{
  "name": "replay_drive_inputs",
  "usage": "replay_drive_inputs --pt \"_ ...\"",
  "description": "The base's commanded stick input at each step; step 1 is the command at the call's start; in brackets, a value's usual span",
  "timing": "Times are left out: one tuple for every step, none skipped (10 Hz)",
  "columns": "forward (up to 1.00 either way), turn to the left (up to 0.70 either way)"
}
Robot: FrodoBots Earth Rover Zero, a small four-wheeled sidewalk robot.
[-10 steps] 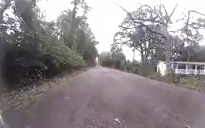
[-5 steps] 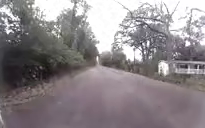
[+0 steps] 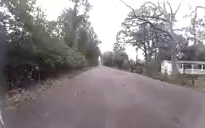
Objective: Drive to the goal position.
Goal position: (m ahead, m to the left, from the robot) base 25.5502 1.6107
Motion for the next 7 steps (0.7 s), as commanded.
replay_drive_inputs --pt "0.70 0.00" --pt "0.70 0.00" --pt "0.70 0.00" --pt "0.70 0.00" --pt "0.70 0.00" --pt "0.70 0.00" --pt "0.70 0.00"
